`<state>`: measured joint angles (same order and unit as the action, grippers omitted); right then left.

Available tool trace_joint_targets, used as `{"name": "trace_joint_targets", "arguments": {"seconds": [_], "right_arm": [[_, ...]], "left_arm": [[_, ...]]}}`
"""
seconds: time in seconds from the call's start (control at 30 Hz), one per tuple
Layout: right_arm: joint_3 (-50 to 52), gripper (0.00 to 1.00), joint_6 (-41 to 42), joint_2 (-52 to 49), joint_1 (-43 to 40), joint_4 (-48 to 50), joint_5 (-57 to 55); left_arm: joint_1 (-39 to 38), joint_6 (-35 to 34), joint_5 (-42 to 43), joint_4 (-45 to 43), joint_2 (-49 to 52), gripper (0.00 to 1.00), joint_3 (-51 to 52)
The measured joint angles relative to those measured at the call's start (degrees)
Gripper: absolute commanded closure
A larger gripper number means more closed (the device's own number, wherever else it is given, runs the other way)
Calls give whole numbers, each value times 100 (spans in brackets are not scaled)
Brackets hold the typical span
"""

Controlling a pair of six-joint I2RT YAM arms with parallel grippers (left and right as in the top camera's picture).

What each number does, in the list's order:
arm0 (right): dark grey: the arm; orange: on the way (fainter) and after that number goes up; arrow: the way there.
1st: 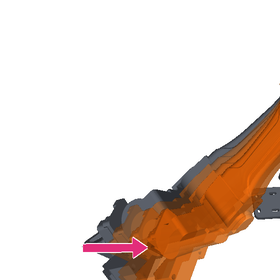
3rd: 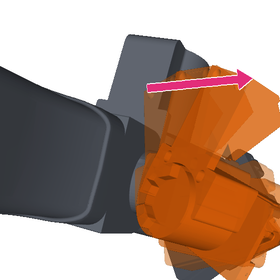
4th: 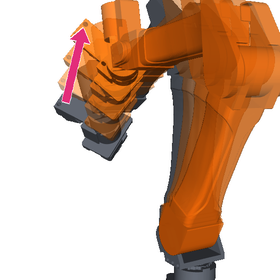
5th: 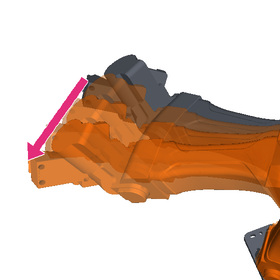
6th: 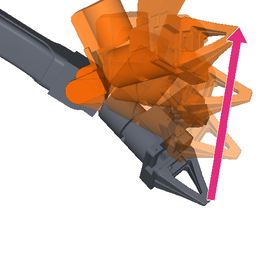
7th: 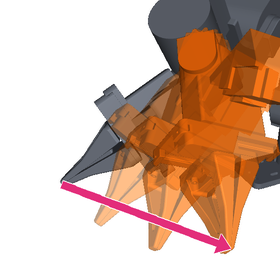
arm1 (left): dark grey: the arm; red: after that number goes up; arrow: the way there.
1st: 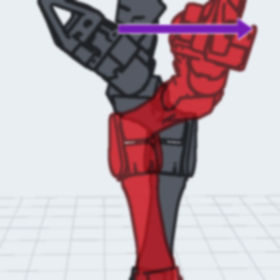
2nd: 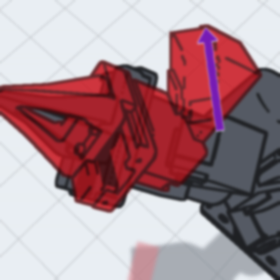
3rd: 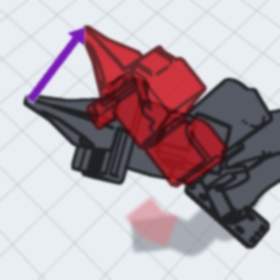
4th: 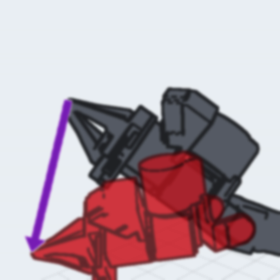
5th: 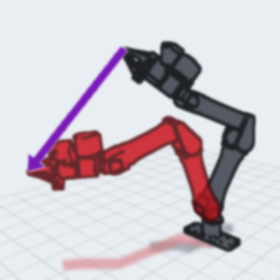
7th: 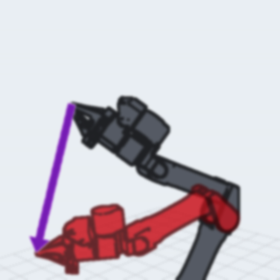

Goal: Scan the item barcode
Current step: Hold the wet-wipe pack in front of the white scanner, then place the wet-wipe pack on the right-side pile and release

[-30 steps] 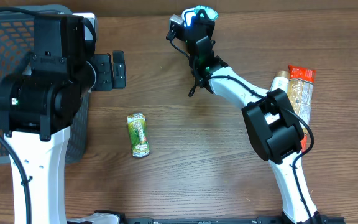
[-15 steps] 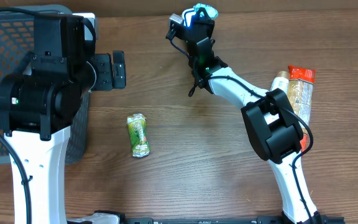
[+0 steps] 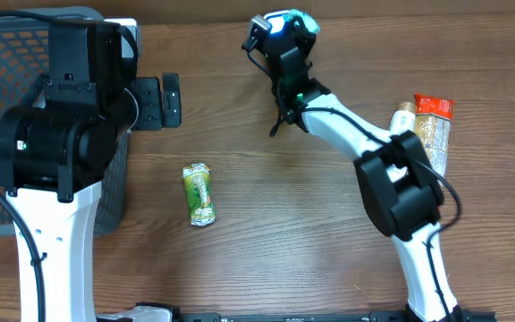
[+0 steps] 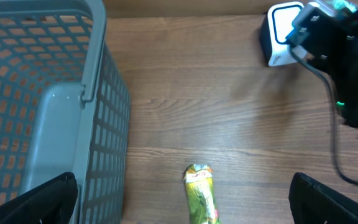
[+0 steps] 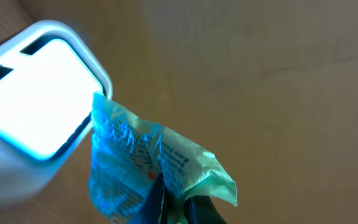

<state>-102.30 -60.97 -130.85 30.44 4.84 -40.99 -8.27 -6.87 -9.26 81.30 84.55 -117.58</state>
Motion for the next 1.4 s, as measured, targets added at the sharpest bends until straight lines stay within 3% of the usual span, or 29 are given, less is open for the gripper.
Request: {"name": "trace_joint_targets", "arguments": {"seconds": [0.07, 0.1, 0.13, 0.2, 0.27, 0.37, 0.43, 0.53, 0.7, 0.77, 0.83, 0.9, 1.1, 1.17, 1.4], "right_arm": [[35, 96, 765, 439, 9, -787, -96], [13, 96, 1690, 850, 7, -1731, -114], [28, 96, 2041, 1049, 9, -2096, -162], [22, 96, 3823, 1926, -55, -4004, 109], [-4, 96, 5090, 2618, -210, -5084, 542], [-111, 96, 7309, 3613, -1086, -7007, 1626], [-87, 96, 7899, 3665, -1672, -7606, 2061], [459, 96, 8240, 3510, -2400, -7753, 2485], [1434, 96, 8131, 3195, -3252, -7208, 3338], [1681, 83, 8048, 3187, -3508, -7075, 3646], [1773, 55, 8015, 3187, -3713, -7077, 3875], [1784, 46, 7958, 3189, -3853, -7119, 3993], [1711, 43, 7890, 3200, -4011, -7615, 4227], [1506, 37, 7862, 3204, -4015, -7805, 4426], [1014, 33, 7495, 3436, -3512, -7420, 6164]], "left_arm": [[0, 2, 0, -2, 0, 0, 0], [0, 2, -4, 0, 0, 0, 0], [0, 0, 0, -4, 0, 0, 0], [0, 2, 2, 7, 2, 0, 0], [0, 0, 0, 0, 2, 0, 0], [0, 0, 0, -2, 2, 0, 2], [0, 0, 0, -4, 0, 0, 2], [0, 0, 0, -4, 2, 0, 2], [0, 2, 0, 0, 2, 0, 2], [0, 0, 0, -2, 2, 0, 2], [0, 0, 0, -2, 2, 0, 2], [0, 0, 0, -4, 2, 0, 2], [0, 2, 0, -2, 2, 0, 2], [0, 0, 0, 0, 2, 0, 2], [0, 0, 0, -2, 2, 0, 2]]}}
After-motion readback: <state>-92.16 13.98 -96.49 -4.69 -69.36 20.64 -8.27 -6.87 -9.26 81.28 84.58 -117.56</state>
